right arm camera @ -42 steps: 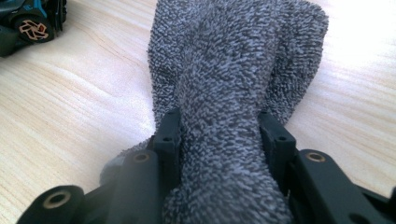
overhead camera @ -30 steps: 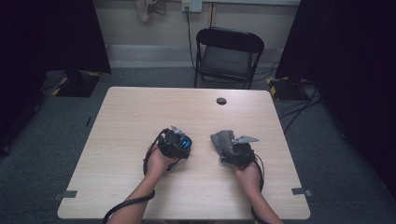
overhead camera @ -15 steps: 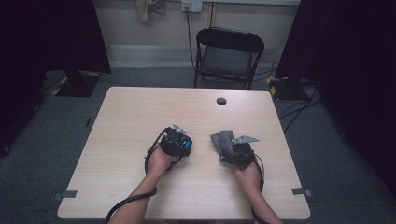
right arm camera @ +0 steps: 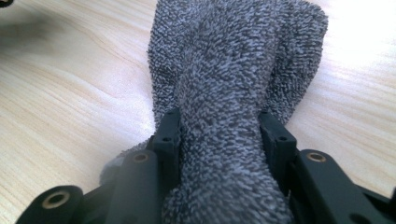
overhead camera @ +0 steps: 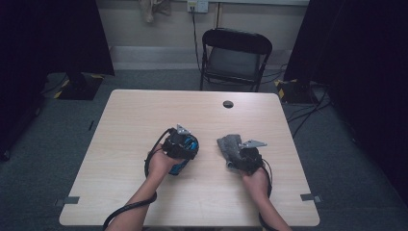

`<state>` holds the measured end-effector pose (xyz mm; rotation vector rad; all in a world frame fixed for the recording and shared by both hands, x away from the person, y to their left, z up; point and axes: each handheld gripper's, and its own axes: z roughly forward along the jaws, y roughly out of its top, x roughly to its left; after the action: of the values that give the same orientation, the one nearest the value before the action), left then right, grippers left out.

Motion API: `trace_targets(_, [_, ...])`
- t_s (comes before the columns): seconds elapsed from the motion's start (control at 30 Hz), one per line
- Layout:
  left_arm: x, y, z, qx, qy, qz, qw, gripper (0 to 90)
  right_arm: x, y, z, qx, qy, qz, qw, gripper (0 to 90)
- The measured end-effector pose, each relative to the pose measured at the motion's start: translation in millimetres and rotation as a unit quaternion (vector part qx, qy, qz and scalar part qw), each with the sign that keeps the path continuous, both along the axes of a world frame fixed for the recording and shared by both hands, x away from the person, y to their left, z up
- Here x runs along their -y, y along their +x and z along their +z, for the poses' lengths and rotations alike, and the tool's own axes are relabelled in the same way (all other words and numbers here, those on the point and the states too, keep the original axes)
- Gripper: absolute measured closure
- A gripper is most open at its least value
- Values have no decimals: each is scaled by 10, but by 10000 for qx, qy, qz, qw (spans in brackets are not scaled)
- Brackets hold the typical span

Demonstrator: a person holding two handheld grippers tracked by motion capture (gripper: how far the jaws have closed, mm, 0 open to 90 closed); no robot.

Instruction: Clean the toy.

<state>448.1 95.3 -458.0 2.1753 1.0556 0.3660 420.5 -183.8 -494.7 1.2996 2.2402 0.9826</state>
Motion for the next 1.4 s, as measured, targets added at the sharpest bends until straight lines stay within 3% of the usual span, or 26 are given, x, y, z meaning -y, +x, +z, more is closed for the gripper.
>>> trace_targets(0.27, [3, -16, 128, 7, -109, -86, 9999, 257, 1, -8, -6, 27, 17, -11, 10000, 590])
trace_targets(0.43, [2, -51, 203, 154, -93, -189, 9997, 257, 6, 0, -2, 8, 18, 9, 10000, 596])
trace_targets(0.6, [4, -80, 226, 180, -170, -237, 9994, 256, 39, 23, 7, -57, 73, -3, 10000, 653])
trace_targets(0.7, [5, -95, 257, 237, -196, -297, 9991, 256, 65, 39, 15, -125, 145, -16, 9998, 684])
trace_targets(0.8, [30, -114, 310, 269, -232, -400, 9986, 256, 105, 79, 38, -332, 327, -33, 9989, 707])
trace_targets(0.87, [49, -126, 342, 285, -246, -447, 9983, 256, 139, 122, 82, -467, 453, 43, 9979, 711])
trace_targets(0.93, [63, -138, 371, 279, -296, -526, 9978, 257, 163, 143, 143, -433, 459, 82, 9980, 711])
trace_targets(1.03, [76, -138, 391, 258, -384, -564, 9973, 256, 209, 195, 289, -454, 751, 171, 9960, 710])
trace_targets(1.13, [80, -135, 395, 116, -534, -551, 9970, 256, 208, 233, 421, -398, 843, 284, 9952, 709])
trace_targets(1.4, [84, -171, 394, 151, -504, -725, 9960, 256, 53, 300, 771, -331, 1058, 783, 9907, 709])
